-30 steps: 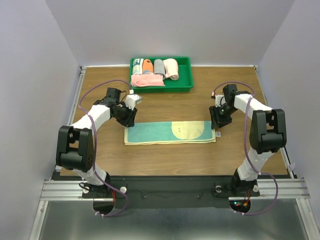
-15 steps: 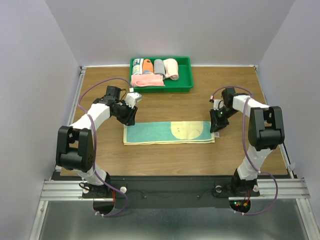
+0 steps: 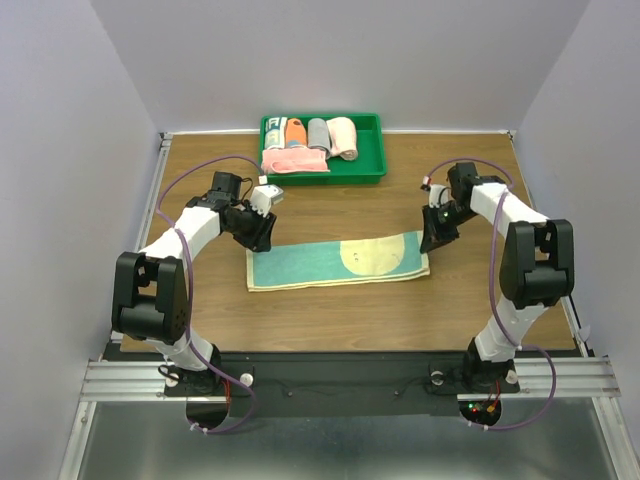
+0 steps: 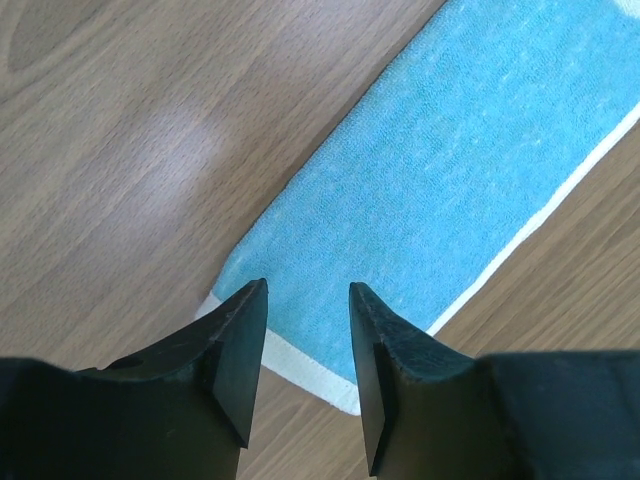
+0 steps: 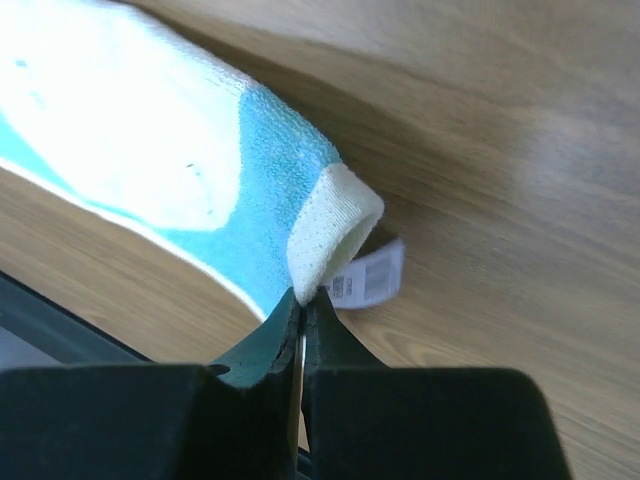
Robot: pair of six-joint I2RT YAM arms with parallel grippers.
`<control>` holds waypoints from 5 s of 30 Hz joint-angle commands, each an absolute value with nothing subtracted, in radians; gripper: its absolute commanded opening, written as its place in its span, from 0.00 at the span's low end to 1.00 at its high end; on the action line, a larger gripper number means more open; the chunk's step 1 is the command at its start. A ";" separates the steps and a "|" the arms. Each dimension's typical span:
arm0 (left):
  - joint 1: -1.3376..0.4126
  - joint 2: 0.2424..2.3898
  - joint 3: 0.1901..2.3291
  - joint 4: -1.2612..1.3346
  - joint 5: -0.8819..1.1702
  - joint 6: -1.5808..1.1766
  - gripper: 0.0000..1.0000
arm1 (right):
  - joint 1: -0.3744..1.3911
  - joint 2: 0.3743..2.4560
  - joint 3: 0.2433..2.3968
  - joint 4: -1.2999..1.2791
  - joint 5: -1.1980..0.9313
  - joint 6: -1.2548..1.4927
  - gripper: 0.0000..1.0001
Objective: Roll the towels
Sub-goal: Fold the towel
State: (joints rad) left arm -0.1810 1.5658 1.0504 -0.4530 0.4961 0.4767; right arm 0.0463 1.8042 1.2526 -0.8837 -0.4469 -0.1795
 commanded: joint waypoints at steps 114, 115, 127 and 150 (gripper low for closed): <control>-0.219 1.707 1.053 -0.491 0.446 0.522 0.43 | 0.390 2.045 1.325 -0.726 -0.822 -0.052 0.11; -0.221 1.732 1.084 -0.486 0.446 0.519 0.43 | 0.388 2.022 1.300 -0.719 -0.837 -0.054 0.12; -0.392 2.182 1.759 -0.528 0.560 0.537 0.52 | 0.345 1.675 1.117 -0.719 -1.048 -0.064 0.40; -0.489 1.845 1.436 -0.397 0.811 0.448 0.78 | 0.288 1.789 1.037 -0.497 -0.833 -0.003 0.40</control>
State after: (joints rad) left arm -0.4652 1.8164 1.4631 -0.4377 0.7261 0.4843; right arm 0.2829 1.7966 1.0451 -0.5808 -0.8703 -0.0139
